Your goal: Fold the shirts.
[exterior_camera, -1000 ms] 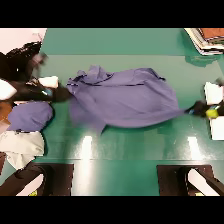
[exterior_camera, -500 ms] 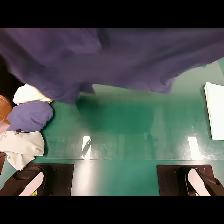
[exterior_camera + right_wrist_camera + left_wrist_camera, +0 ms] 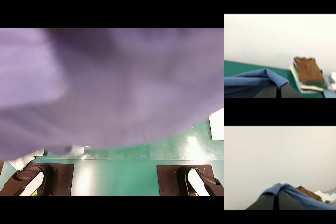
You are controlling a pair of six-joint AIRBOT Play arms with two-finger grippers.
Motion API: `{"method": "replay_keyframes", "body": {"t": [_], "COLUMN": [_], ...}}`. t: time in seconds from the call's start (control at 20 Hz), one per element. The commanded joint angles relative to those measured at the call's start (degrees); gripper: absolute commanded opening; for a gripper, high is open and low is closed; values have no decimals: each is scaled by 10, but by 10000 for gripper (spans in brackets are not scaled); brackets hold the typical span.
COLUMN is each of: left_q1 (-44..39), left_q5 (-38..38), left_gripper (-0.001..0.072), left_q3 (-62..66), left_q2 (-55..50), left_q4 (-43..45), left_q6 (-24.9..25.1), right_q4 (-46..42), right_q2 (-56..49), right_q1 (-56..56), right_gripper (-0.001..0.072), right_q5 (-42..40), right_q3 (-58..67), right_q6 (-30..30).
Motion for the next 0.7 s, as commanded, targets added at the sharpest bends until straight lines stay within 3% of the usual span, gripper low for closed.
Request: {"method": "replay_keyframes", "body": {"t": [0.0, 0.2, 0.35, 0.5, 0.65], "left_q1": [1, 1, 1, 1, 0], "left_q5": [-21, -86, -90, -54, 39], "left_gripper": [24, 24, 25, 25, 25], "left_q3": [-135, -307, -390, -412, -409], "left_q2": [-10, -89, -184, -302, -398], "left_q4": [-4, -5, -5, -7, -36], "left_q6": [-12, -1, 22, 47, 81], "right_q4": [-17, -16, -17, -19, -16], "right_q2": [-28, -138, -232, -324, -415], "right_q1": [0, 0, 23, 63, 90], "right_gripper": [18, 18, 18, 18, 18], "right_q5": [44, 126, 140, 95, 11], "right_q3": [-61, -159, -233, -282, -266], "right_q6": [3, 3, 3, 3, 14]}}
